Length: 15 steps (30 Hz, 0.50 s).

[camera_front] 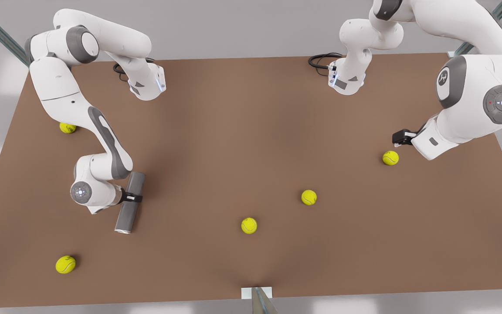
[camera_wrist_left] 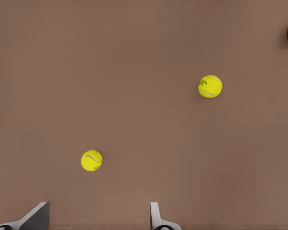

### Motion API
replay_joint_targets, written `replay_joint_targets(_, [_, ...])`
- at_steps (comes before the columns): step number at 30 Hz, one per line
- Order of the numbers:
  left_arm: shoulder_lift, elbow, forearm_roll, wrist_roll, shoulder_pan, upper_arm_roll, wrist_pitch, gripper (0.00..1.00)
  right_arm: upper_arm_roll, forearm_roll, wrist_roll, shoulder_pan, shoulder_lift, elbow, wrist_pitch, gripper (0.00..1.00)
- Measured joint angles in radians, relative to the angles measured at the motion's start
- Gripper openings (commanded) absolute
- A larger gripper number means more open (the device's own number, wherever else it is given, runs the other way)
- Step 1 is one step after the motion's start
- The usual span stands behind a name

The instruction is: Put the tennis tube upright

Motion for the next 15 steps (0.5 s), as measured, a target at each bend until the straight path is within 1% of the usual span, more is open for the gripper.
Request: replay_joint_targets(15, [0.008, -0.006, 0.0, 0.0, 0.0, 0.0, 0.001, 1.0, -0.001, -0.001, 0.002, 0.003, 0.041, 0.005, -0.006, 1.0])
